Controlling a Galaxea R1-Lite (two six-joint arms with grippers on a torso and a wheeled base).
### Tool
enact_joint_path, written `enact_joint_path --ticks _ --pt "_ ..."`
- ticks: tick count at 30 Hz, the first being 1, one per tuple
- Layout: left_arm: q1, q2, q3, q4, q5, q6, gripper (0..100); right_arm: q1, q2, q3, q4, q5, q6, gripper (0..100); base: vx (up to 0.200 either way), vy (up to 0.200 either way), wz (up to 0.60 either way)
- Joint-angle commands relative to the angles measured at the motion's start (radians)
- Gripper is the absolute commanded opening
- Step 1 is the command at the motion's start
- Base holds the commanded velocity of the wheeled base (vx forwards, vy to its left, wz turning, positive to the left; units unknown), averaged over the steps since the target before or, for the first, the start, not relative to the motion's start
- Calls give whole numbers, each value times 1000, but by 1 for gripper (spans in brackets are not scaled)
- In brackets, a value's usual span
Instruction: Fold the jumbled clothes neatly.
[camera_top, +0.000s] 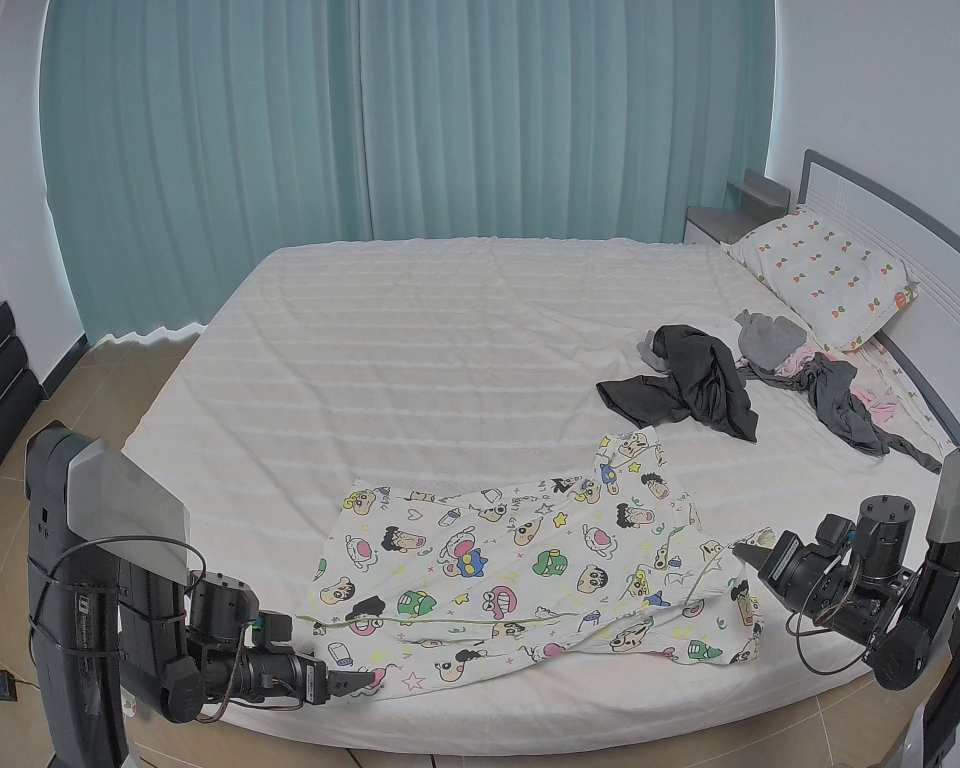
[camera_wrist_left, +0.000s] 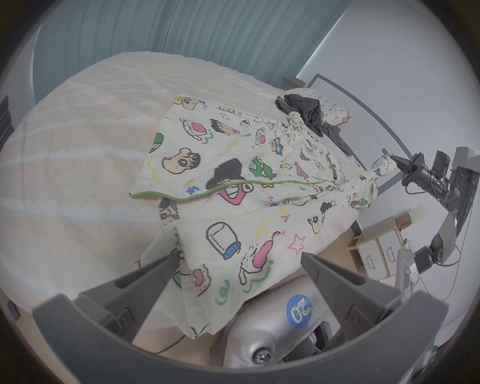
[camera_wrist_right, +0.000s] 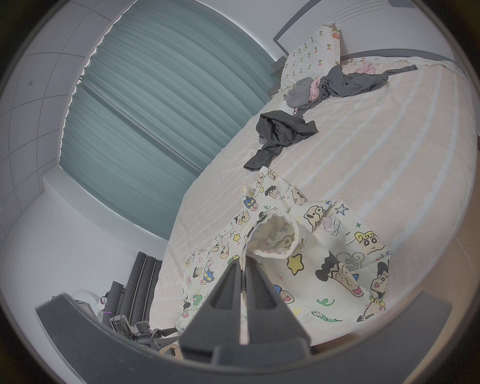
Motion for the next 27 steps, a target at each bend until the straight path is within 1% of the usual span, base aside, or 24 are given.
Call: enact_joint_path --ticks 1,5,6,19,24,27 --pt "-15 9 -7 -1 -1 0 100 -1 3 -2 -4 1 1 0 0 0 0" --pt "-23 12 -7 -1 -1 0 100 -1 5 -2 -4 2 2 0 0 0 0" --pt "-23 12 -7 -1 -1 0 0 -1 3 -2 -4 1 2 0 0 0 0" --pt "13 -22 16 -2 -1 -6 0 -1 2 -4 -4 1 2 0 0 0 0" --pt "14 -84 53 -2 -7 -9 0 -1 -12 0 -4 -1 -1 0 0 0 0" --pt "28 -129 80 -2 -13 -9 0 -1 -27 6 -4 -1 -4 0 0 0 0"
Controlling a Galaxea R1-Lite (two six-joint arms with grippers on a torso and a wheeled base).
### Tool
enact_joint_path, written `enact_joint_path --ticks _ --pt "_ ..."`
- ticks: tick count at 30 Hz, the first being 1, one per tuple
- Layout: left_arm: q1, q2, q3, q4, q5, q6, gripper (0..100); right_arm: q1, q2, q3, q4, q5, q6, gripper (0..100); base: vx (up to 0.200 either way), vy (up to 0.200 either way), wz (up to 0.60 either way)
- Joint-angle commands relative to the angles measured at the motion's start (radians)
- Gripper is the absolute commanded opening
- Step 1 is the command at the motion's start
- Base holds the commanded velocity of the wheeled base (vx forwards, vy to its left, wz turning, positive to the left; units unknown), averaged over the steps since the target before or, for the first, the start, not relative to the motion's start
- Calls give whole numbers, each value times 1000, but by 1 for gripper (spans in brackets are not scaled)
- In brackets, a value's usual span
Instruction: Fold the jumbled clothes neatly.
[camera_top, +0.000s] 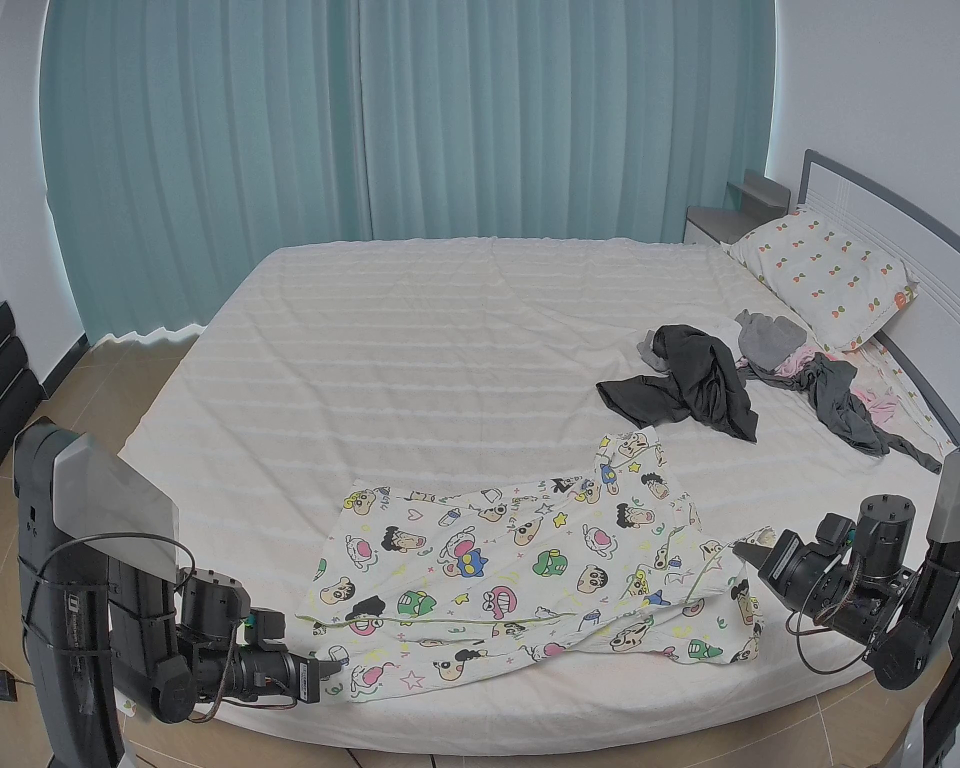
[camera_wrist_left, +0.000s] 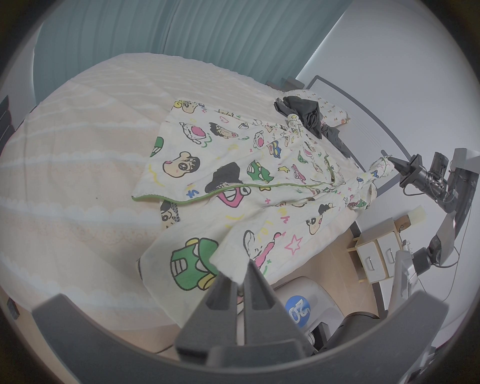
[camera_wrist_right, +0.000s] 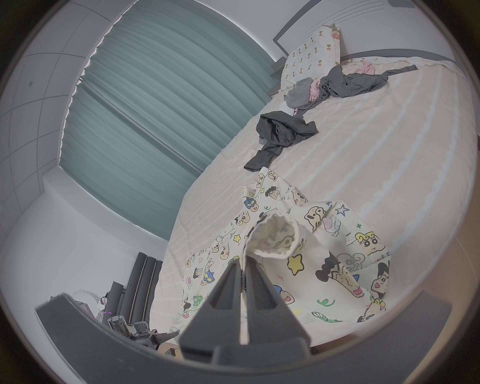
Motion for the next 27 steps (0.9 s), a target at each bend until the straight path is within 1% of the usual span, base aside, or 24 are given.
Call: enact_joint_path --ticks 1,9,13,23,24,26,27 --pt "18 -84 39 -1 -6 -3 0 2 -27 9 -4 0 -5 0 0 0 0" --pt "48 -209 73 1 -30 -85 0 5 -84 39 9 -2 -8 0 0 0 0" --pt "59 -251 107 1 -57 -89 0 5 -82 39 9 -5 -6 0 0 0 0" --pt "100 -340 110 2 -67 -98 0 3 -133 39 11 -9 -9 0 0 0 0" --pt "116 -384 110 13 -112 -102 0 6 -144 39 23 -9 -15 0 0 0 0" --pt "120 -401 110 27 -129 -102 0 8 -144 39 31 -9 -15 0 0 0 0" --pt "123 -415 108 56 -132 -99 0 8 -141 39 31 -9 -15 0 0 0 0"
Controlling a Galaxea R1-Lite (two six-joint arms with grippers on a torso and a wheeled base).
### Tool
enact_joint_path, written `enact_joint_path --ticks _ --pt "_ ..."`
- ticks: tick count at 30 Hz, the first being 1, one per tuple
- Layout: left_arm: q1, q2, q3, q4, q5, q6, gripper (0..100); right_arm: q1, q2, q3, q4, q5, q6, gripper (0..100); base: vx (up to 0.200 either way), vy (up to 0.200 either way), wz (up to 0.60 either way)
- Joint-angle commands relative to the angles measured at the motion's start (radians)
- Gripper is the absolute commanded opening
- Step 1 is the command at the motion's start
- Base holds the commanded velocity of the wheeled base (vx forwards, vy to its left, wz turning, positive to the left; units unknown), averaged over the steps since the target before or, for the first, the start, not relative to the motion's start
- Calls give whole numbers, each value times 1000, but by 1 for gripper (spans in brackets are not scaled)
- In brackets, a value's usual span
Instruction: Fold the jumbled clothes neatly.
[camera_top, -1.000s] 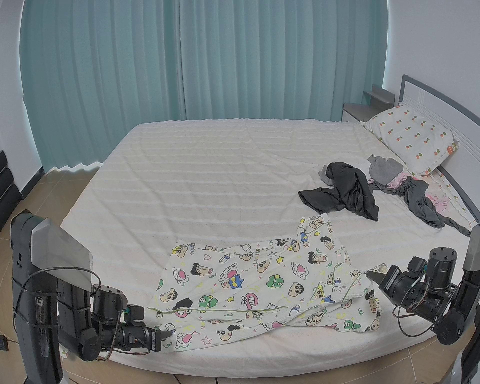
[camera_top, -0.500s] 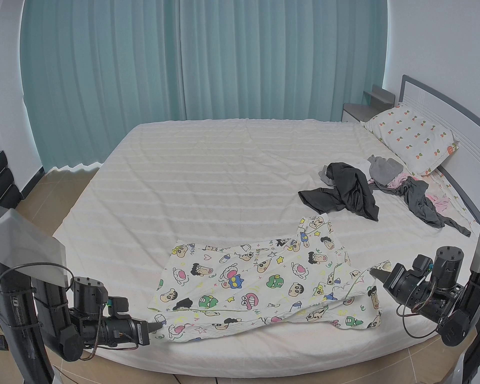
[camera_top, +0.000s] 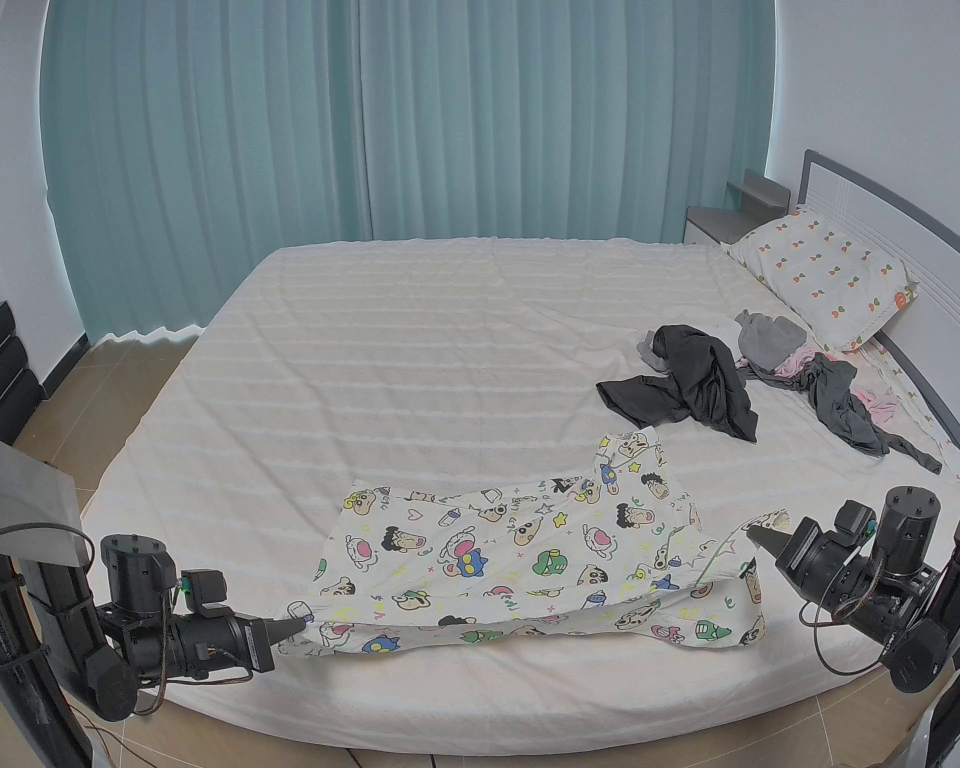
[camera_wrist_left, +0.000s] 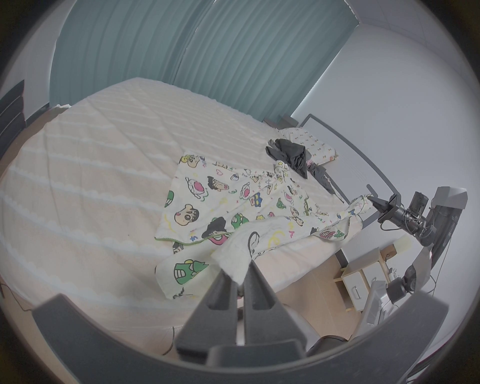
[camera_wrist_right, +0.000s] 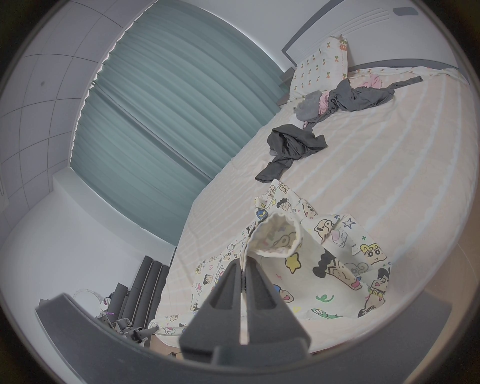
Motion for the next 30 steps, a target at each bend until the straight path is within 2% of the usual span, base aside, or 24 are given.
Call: enact_joint_path --ticks 1,10,12,16,22,26,30 --pt "23 -92 15 45 -33 0 0 2 -19 18 10 0 -3 0 0 0 0" --pt "27 -144 -4 30 -41 11 0 0 -21 18 9 8 -11 0 0 0 0" --pt "32 -163 4 22 -76 9 0 0 -21 18 7 8 -11 0 0 0 0" --pt "35 -169 15 76 -96 19 0 0 -21 18 7 10 -11 0 0 0 0" --pt "41 -164 13 191 -96 107 0 0 -28 18 12 10 -11 0 0 0 0" --pt "44 -137 -1 268 -96 120 0 3 -36 18 38 10 -13 0 0 0 0" --pt "58 -88 -24 285 -94 120 0 5 -47 18 87 19 -39 0 0 0 0"
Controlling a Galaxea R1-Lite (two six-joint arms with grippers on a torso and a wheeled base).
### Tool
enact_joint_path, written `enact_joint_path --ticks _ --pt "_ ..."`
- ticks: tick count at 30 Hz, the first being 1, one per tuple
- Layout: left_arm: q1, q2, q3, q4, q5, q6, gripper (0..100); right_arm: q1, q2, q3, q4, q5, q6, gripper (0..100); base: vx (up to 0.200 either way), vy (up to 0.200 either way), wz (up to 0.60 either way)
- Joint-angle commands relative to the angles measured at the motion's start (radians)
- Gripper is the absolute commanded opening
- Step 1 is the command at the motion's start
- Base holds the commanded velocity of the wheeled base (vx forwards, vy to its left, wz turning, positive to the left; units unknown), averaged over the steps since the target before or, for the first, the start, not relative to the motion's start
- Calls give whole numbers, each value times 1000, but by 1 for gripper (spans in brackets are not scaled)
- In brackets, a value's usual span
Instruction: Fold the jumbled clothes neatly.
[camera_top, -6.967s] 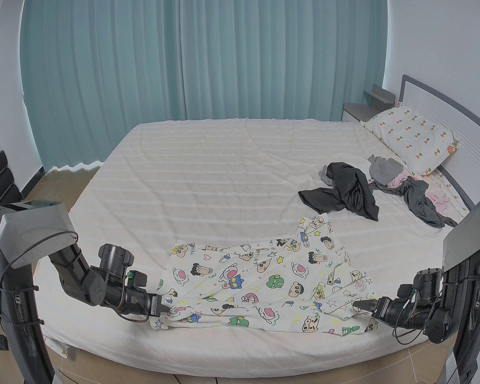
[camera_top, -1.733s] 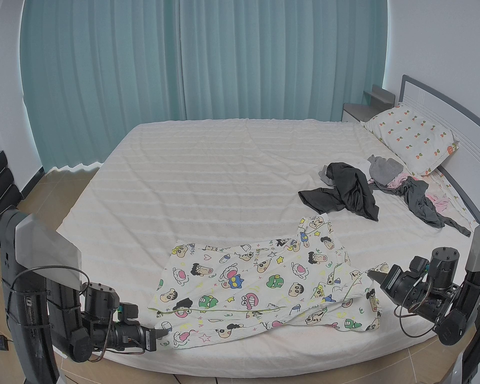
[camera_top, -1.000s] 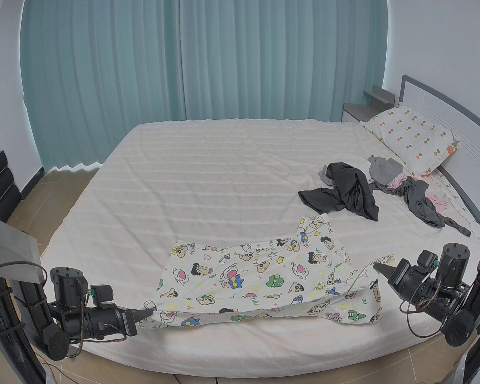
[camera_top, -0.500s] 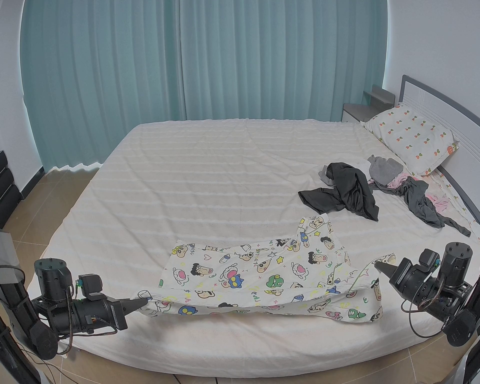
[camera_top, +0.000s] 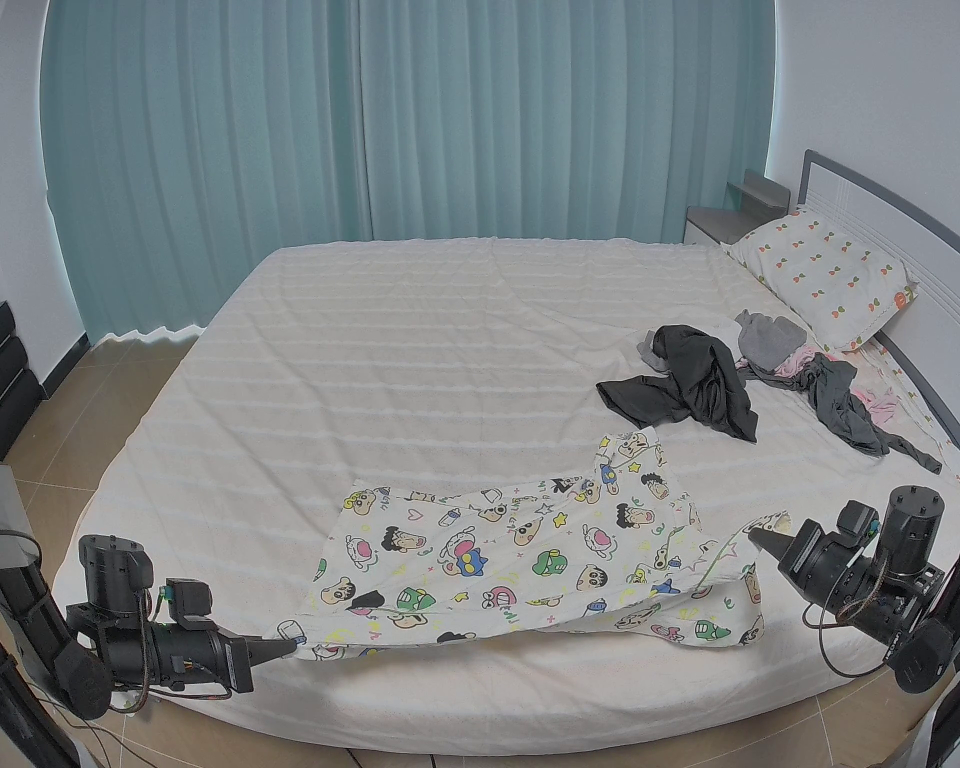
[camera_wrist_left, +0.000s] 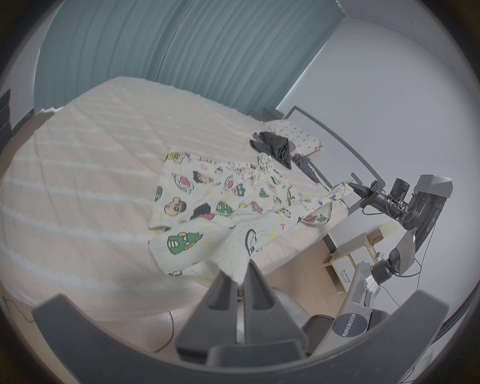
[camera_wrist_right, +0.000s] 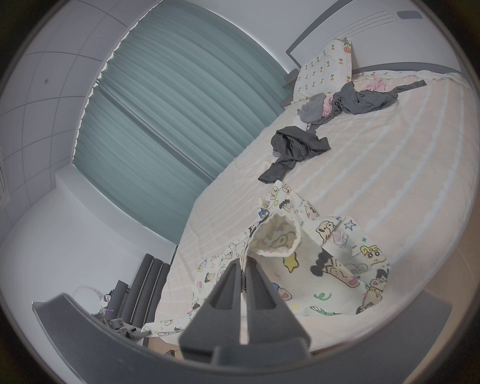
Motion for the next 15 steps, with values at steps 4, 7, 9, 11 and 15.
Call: enact_joint_path --ticks 4,7,9,11,15 --pt "11 122 -71 39 8 1 0 4 -9 16 32 16 -27 0 0 0 0" --pt "8 169 -137 97 45 -1 0 15 6 8 34 24 -27 0 0 0 0" --pt "2 192 -197 169 73 -2 0 19 34 -4 32 24 -27 0 0 0 0" --pt "1 192 -259 226 74 -16 0 19 61 -28 34 24 -29 0 0 0 0" --pt "-4 191 -361 296 77 -98 0 10 129 -77 34 22 -33 0 0 0 0"
